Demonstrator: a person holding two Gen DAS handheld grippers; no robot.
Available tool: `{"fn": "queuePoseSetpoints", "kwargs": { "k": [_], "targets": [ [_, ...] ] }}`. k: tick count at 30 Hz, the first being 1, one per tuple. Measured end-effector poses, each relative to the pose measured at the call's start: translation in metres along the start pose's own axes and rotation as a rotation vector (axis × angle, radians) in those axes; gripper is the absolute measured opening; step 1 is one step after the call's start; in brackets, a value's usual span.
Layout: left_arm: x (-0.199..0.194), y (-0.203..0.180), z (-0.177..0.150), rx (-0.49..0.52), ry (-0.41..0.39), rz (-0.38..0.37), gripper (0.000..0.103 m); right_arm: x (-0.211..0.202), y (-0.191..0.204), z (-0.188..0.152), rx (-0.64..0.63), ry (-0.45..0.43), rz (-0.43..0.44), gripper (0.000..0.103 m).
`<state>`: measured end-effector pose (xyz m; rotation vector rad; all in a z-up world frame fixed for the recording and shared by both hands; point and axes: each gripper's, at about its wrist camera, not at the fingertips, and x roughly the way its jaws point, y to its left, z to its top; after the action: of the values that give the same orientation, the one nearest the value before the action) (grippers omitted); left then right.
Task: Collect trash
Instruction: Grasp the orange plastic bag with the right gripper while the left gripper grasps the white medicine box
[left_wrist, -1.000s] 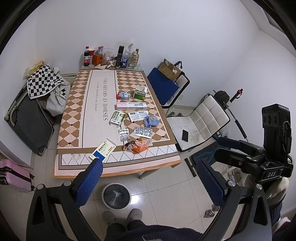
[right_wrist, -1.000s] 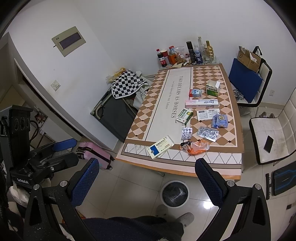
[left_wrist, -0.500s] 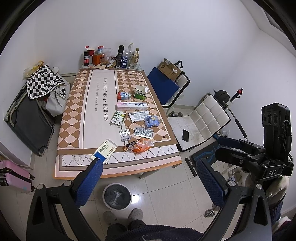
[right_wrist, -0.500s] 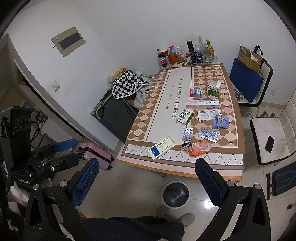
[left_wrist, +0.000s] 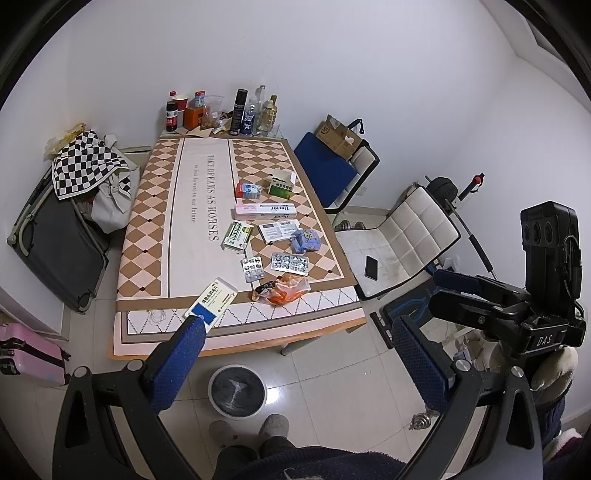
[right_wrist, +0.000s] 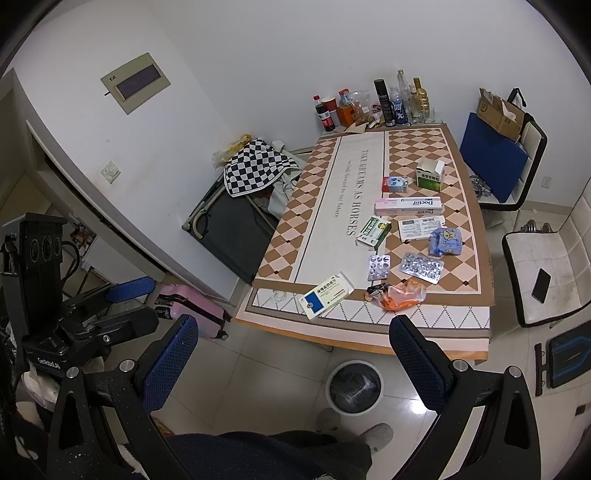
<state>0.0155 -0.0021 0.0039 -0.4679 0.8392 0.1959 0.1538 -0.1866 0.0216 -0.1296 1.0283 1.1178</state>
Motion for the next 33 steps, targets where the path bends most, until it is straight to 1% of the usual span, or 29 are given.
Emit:
{"fn": "queuePoseSetpoints", "kwargs": {
  "k": [2, 5, 7, 8, 9, 11, 13, 15, 18, 21, 23, 24, 26, 27, 31, 33],
  "targets": [
    [0.002, 0.000, 0.000, -0.001, 0.001, 0.003, 0.103, 0.003, 0.004, 0.000, 0.003, 0.001, 0.001, 0.103],
    [0.012, 0.005, 0.003, 0.001, 0.003, 0.049, 0.103, 0.010, 0.005, -0.001, 0.024, -0.002, -0.010, 0.103],
    [0.029, 0.012, 0.006, 0.015, 0.001, 0.128, 0.103, 0.018, 0.000, -0.002, 0.062, 0.000, -0.035, 0.103],
    [0.041, 0.019, 0.008, 0.028, 0.002, 0.187, 0.103, 0.024, -0.005, -0.002, 0.090, 0.005, -0.057, 0.103],
    [0.054, 0.027, 0.009, 0.037, 0.008, 0.230, 0.103, 0.033, -0.011, -0.003, 0.124, 0.010, -0.087, 0.103],
    [0.086, 0.045, 0.010, 0.061, 0.039, 0.317, 0.103, 0.050, -0.030, 0.000, 0.192, 0.025, -0.132, 0.103],
    [0.119, 0.065, 0.011, 0.077, 0.083, 0.368, 0.103, 0.075, -0.051, -0.003, 0.273, 0.040, -0.183, 0.103],
    [0.156, 0.085, 0.009, 0.088, 0.148, 0.403, 0.103, 0.099, -0.075, -0.007, 0.354, 0.059, -0.223, 0.103],
    [0.219, 0.110, 0.003, 0.120, 0.262, 0.421, 0.103, 0.148, -0.121, -0.016, 0.515, 0.095, -0.280, 0.103],
    [0.276, 0.128, -0.007, 0.166, 0.378, 0.414, 0.102, 0.197, -0.160, -0.022, 0.652, 0.135, -0.299, 0.103],
    [0.303, 0.135, -0.011, 0.199, 0.440, 0.406, 0.102, 0.228, -0.180, -0.025, 0.722, 0.156, -0.299, 0.102],
    [0.323, 0.140, -0.015, 0.219, 0.477, 0.394, 0.102, 0.242, -0.187, -0.027, 0.745, 0.164, -0.302, 0.098],
    [0.349, 0.145, -0.020, 0.239, 0.526, 0.371, 0.102, 0.271, -0.205, -0.031, 0.813, 0.178, -0.300, 0.094],
    [0.364, 0.149, -0.023, 0.250, 0.552, 0.349, 0.102, 0.285, -0.214, -0.034, 0.853, 0.178, -0.299, 0.088],
    [0.405, 0.158, -0.028, 0.261, 0.621, 0.309, 0.102, 0.326, -0.245, -0.049, 0.985, 0.177, -0.279, 0.076],
    [0.420, 0.158, -0.030, 0.267, 0.645, 0.286, 0.102, 0.338, -0.254, -0.054, 1.028, 0.171, -0.264, 0.064]
  ]
}}
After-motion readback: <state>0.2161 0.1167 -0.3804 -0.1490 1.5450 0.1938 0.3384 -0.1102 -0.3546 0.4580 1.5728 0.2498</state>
